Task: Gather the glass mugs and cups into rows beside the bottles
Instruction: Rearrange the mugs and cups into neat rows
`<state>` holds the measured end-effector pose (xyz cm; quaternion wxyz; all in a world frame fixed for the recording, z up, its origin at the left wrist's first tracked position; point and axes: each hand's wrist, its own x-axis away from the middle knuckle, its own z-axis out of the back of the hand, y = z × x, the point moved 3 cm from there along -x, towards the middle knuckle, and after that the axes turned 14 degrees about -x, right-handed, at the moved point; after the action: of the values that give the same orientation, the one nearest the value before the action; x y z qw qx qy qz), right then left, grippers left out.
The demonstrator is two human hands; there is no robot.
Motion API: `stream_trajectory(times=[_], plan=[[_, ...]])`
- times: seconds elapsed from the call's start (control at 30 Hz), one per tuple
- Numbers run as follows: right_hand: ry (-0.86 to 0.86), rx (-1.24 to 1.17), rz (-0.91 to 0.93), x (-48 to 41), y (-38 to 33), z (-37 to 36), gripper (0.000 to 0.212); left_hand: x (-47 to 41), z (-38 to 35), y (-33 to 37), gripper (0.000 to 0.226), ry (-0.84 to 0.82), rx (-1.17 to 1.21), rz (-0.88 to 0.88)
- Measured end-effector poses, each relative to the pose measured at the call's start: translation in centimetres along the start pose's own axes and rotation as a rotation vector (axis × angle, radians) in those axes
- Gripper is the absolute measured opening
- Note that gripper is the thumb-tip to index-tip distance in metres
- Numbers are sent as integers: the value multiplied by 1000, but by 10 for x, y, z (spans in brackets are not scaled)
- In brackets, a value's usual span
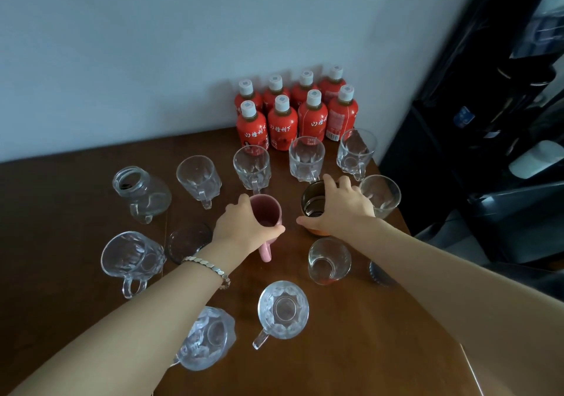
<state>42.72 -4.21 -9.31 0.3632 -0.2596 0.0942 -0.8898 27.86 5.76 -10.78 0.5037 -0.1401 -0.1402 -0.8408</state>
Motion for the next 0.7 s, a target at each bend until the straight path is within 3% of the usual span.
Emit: stream_trajectory(times=[0.1,0.2,0.3,0.37,0.47,0.53,0.7], plan=[[-14,-59,12,5,2,3,105,0,1,2,80,-8,-39,-4],[131,-227,92,9,15,24,74,1,2,7,83,-35,-109,8],[288,-227,102,6,46,53,52,5,2,10,89,-41,-155,33],[250,-218,14,-1,71,64,61,7,2,12,93,-27,-165,45],[-23,-180,-104,-11,92,58,103,11,4,15,98,13,-172,53],[-105,-122,-92,-15,94,46,115,16,8,21,93,99,-200,35],[55,-154,-16,-23,99,35,87,29,16,52,76,300,-94,-164]])
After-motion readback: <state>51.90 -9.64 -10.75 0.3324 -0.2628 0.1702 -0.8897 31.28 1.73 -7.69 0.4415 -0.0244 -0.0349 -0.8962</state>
